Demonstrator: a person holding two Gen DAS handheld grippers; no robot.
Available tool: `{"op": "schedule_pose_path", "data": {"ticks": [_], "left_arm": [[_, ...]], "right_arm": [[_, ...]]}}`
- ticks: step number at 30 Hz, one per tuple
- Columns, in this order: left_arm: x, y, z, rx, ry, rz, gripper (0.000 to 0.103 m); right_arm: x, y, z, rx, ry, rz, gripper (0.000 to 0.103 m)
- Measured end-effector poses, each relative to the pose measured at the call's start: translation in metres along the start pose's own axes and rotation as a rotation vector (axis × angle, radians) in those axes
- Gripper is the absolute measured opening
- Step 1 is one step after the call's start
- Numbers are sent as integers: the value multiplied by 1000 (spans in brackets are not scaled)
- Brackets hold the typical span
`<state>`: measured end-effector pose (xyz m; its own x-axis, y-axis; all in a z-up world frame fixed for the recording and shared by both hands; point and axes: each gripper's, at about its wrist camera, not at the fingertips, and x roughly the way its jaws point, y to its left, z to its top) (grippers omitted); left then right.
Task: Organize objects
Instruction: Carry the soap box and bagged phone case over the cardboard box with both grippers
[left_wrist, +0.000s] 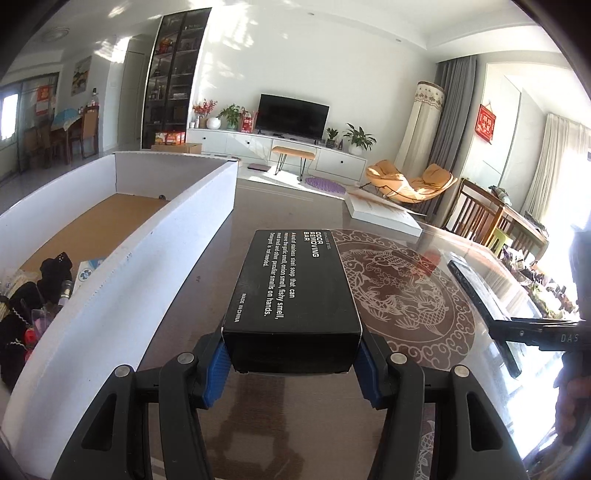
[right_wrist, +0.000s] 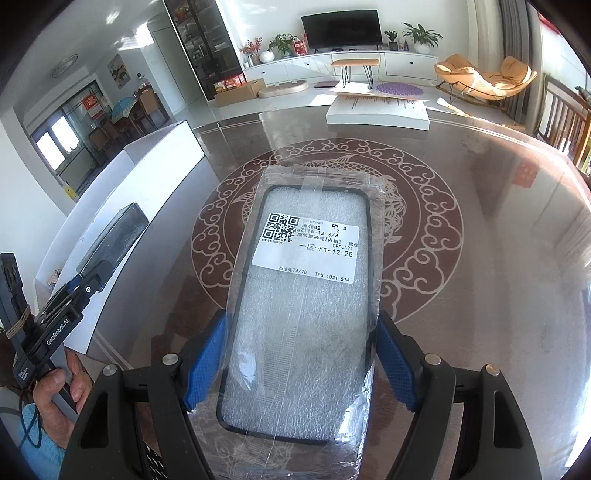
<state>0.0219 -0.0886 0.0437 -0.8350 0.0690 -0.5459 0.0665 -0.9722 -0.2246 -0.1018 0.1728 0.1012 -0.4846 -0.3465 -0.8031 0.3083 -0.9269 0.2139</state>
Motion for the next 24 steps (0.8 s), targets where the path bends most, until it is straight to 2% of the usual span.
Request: {"op": "schedule_pose_path", "data": {"ticks": [4,7,9,12,15,19,22,24], "left_arm": [[-41,32,30,-104,-77,-16,57],[-62,75,61,-147,-116,55,57],[-63,111,78,-168,-94,135,57],[-50,168,91,-207,-1,270,57],[-23,222,88,-268,167,357,57],[3,266,70,-354,374,396,57],[5,276,60,-374,427,423,58],[5,273,58,-333,433,420,60]], "right_arm": [[2,34,29,-52,-31,42,77],[9,80,60,-105,-56,116,77],[14,122,79,-157,-74,180,77],[27,201,106,-264,-97,270,77],[53,286,123,-382,-84,322,77],[113,377,130,-484,28,325,77],[159,416,121,-523,124,294,77],[189,426,112,-519,235,289,77]]}}
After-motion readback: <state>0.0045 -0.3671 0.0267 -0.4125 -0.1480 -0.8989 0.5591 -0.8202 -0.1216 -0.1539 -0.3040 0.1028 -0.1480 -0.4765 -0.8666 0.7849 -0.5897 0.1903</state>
